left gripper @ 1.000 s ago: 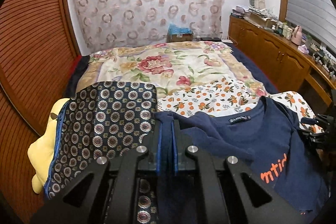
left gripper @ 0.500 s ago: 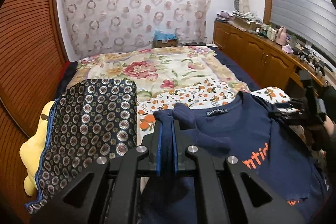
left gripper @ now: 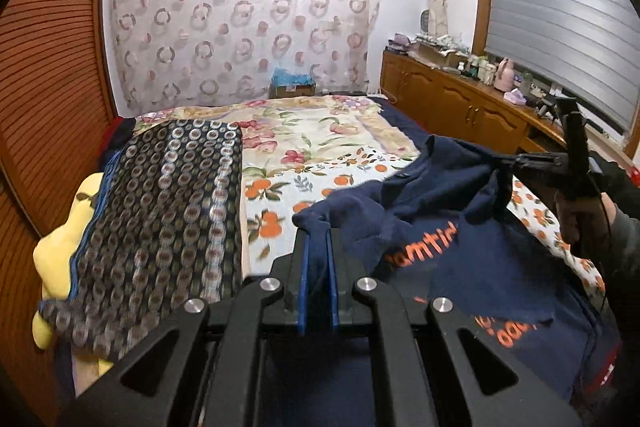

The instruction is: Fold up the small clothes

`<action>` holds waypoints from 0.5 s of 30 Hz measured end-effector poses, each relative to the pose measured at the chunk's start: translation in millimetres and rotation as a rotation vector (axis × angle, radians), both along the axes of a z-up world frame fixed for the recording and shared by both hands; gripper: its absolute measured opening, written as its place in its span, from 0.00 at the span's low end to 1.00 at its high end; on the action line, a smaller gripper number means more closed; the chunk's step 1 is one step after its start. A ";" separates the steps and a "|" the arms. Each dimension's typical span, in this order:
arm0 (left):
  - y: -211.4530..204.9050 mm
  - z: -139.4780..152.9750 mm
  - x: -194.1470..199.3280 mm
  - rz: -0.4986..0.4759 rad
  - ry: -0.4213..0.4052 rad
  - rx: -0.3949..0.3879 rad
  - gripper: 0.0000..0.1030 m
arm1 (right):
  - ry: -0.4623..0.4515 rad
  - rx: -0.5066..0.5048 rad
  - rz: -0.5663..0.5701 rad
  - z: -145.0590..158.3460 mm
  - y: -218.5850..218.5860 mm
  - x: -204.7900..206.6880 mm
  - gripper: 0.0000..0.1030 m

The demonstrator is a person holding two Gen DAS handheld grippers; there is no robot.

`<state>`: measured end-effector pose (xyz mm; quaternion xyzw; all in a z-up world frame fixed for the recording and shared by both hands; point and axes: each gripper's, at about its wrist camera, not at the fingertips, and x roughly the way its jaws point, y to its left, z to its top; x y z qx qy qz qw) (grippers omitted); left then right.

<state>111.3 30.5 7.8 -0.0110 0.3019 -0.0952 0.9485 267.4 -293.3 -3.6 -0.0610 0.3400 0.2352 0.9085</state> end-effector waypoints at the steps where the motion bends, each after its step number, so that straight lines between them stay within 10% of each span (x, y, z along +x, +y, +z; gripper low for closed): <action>1: 0.5 -1.8 -9.6 0.004 -0.005 -0.002 0.06 | -0.013 0.010 -0.006 5.1 -3.8 -7.2 0.05; 15: 27.9 -24.7 -132.0 0.075 -0.011 -0.072 0.06 | -0.074 0.069 0.003 35.7 -44.3 -172.9 0.05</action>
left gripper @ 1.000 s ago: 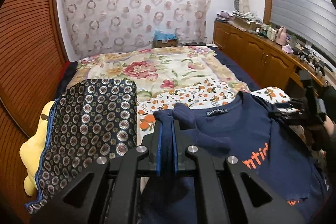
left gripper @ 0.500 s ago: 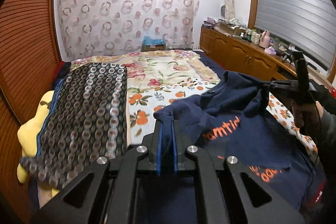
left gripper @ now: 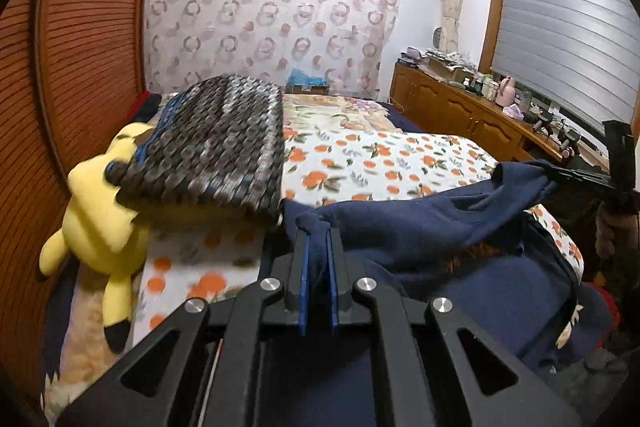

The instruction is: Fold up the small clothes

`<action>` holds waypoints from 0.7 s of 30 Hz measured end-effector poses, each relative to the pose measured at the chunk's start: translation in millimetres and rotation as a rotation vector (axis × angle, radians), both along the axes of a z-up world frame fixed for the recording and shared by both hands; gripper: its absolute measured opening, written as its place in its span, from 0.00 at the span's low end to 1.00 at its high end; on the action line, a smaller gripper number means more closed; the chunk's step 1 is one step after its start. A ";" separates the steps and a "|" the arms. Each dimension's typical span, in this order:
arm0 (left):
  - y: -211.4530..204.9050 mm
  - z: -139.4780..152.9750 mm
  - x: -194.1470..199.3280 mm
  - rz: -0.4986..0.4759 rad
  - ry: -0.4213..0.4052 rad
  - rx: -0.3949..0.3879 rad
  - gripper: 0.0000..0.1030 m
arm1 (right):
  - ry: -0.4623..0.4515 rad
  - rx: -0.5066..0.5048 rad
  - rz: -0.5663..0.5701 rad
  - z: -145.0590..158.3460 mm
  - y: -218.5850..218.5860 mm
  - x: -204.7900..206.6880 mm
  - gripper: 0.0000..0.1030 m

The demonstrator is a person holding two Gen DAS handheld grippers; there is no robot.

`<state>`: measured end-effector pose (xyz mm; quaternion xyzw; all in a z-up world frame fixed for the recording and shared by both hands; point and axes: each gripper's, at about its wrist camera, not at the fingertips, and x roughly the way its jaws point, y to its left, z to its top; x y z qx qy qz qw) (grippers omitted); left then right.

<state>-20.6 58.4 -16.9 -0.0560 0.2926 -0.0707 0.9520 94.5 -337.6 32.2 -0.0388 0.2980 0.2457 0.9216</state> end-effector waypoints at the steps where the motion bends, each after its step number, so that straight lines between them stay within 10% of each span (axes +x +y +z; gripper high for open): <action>1: 2.2 -1.9 -6.0 0.008 0.005 -0.004 0.06 | 0.009 -0.003 0.002 -1.4 -2.5 -8.8 0.05; 21: 5.2 -53.6 -35.7 -0.013 0.132 0.009 0.06 | 0.189 -0.102 0.021 -59.8 -16.7 -71.0 0.05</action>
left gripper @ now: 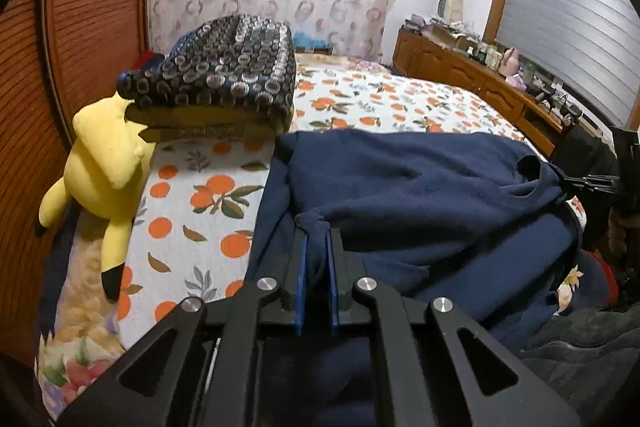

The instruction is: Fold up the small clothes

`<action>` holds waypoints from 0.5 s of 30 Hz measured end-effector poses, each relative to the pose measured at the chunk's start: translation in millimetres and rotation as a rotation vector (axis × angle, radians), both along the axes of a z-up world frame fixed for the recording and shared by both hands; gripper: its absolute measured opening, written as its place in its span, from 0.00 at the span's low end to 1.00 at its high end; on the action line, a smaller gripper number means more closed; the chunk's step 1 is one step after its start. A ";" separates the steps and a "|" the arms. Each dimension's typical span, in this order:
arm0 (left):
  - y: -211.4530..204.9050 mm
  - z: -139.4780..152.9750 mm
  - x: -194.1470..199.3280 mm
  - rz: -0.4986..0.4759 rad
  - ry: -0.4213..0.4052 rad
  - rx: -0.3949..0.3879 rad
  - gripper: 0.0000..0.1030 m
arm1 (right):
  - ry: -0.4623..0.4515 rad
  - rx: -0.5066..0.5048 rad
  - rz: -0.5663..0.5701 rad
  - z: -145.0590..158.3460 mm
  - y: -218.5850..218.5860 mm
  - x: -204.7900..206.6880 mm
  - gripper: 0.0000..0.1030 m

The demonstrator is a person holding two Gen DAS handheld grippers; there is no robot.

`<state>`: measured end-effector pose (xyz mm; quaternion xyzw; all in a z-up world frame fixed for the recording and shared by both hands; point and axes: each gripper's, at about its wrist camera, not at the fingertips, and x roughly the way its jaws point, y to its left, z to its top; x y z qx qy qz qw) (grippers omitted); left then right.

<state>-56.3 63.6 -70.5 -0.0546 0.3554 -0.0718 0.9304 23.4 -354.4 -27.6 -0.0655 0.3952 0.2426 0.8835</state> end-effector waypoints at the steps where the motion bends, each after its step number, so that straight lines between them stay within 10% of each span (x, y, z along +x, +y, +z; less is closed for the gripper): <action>1: -0.4 -1.1 0.5 0.000 0.002 0.009 0.08 | 0.006 -0.005 -0.003 -4.3 0.5 1.8 0.06; 7: 1.4 1.2 0.8 0.015 -0.001 0.042 0.37 | 0.007 -0.030 -0.004 -11.0 2.1 1.2 0.08; 15: 4.0 18.4 12.1 0.018 -0.044 0.076 0.50 | -0.040 -0.033 -0.029 8.9 -6.2 -0.9 0.21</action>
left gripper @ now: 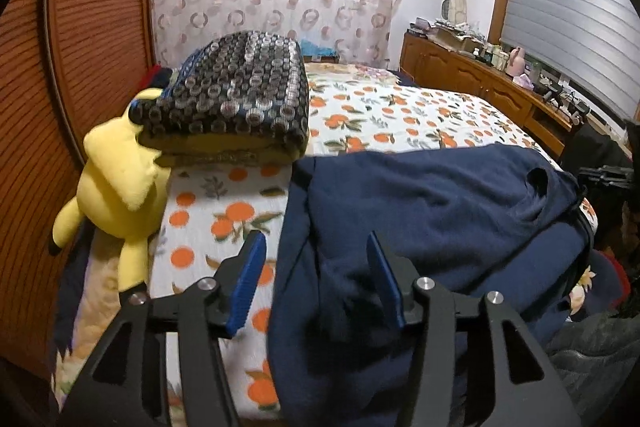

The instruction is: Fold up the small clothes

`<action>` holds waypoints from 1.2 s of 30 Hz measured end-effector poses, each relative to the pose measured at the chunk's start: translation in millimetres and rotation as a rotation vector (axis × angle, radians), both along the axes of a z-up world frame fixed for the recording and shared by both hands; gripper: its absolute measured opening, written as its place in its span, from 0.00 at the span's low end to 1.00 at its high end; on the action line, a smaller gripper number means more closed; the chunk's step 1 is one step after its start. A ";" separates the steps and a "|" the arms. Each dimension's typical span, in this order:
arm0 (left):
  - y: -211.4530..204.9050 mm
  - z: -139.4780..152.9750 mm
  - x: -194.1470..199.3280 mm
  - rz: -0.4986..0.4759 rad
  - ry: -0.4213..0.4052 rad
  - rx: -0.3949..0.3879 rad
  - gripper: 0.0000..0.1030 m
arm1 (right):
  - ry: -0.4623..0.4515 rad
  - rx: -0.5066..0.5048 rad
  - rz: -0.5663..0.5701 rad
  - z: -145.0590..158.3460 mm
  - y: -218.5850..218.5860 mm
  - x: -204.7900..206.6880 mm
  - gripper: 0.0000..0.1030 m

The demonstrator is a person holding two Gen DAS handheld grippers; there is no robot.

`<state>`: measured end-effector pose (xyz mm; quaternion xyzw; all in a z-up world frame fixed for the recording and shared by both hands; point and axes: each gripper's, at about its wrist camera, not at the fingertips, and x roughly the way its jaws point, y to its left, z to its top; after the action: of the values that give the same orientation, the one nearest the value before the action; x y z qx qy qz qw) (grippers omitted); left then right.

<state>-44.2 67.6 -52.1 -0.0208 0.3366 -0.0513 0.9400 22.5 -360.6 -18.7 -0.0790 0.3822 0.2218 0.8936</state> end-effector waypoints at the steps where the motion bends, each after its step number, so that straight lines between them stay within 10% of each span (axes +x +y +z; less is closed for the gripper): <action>1: -1.2 0.9 4.8 0.002 0.000 0.010 0.50 | -0.014 -0.001 -0.003 4.4 0.0 2.0 0.23; 9: -9.4 1.0 58.5 -0.006 0.036 0.025 0.50 | -0.093 -0.033 -0.031 21.6 5.7 33.1 0.50; 36: 2.6 -39.9 127.1 -0.045 0.248 -0.026 0.50 | 0.076 -0.017 -0.016 -39.0 21.9 115.1 0.61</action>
<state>82.9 70.2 -92.0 -0.0317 0.4498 -0.0741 0.8895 137.6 -338.7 -57.7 -0.0750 0.4182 0.2145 0.8795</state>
